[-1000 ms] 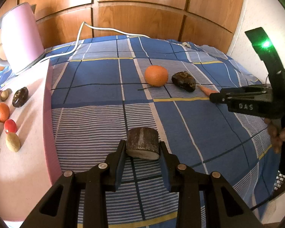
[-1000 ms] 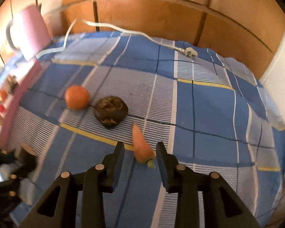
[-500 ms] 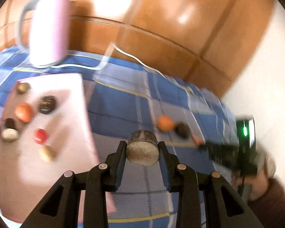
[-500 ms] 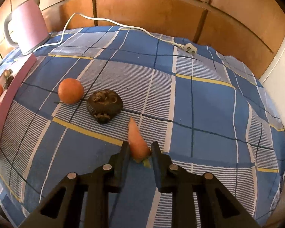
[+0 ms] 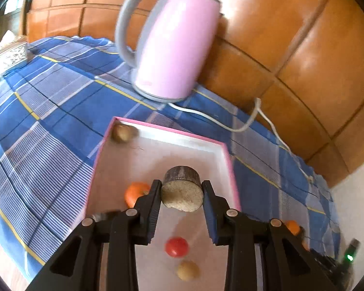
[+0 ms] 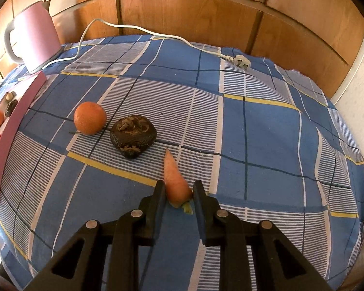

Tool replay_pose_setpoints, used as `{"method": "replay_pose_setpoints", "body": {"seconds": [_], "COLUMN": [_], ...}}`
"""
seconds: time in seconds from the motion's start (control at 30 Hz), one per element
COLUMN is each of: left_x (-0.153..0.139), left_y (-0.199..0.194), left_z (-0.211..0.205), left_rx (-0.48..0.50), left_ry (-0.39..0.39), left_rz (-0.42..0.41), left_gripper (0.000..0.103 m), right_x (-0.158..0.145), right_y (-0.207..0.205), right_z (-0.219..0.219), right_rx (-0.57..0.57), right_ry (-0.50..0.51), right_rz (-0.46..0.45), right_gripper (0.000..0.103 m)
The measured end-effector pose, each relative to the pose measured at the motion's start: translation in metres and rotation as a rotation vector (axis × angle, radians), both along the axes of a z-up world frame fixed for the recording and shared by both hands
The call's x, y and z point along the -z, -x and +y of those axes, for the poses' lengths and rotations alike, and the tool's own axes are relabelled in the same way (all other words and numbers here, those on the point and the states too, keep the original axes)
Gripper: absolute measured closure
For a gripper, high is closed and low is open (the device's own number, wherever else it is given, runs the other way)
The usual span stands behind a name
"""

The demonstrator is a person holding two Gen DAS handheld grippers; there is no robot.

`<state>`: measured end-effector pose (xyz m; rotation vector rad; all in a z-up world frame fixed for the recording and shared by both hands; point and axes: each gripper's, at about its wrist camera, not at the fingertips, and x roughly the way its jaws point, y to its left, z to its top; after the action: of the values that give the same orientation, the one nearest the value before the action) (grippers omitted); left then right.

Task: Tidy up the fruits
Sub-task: 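Carry the slice toward the tray with the left gripper while the right gripper holds the carrot, then lower the dark slice into the tray and open the left gripper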

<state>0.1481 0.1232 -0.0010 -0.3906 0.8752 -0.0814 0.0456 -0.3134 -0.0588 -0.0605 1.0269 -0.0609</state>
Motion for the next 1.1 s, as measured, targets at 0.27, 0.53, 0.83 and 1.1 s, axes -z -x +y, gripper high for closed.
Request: {"method": "replay_pose_setpoints", "body": {"seconds": [0.27,0.53,0.83,1.1], "left_x": [0.011,0.002,0.006,0.006], "left_y": [-0.023,0.011,0.063,0.096], "left_z": [0.008,0.009,-0.021,-0.047], "left_rx": [-0.045,-0.150,-0.103,-0.039], "left_ry": [-0.101,-0.140,-0.182,-0.194], "left_rz": [0.008,-0.007,-0.013,-0.031], "left_gripper": [0.059,0.050,0.049,0.049], "right_x": [0.002,0.003,0.003,0.002], "right_y": [0.000,0.000,0.001,0.002], "right_z": [0.001,0.001,0.001,0.004], "right_rx": [-0.012,-0.014,-0.013,-0.018], "right_ry": [0.003,0.001,0.004,0.017], "right_rz": [0.008,0.009,0.002,0.002], "right_gripper": [0.079,0.079,0.079,0.080]}}
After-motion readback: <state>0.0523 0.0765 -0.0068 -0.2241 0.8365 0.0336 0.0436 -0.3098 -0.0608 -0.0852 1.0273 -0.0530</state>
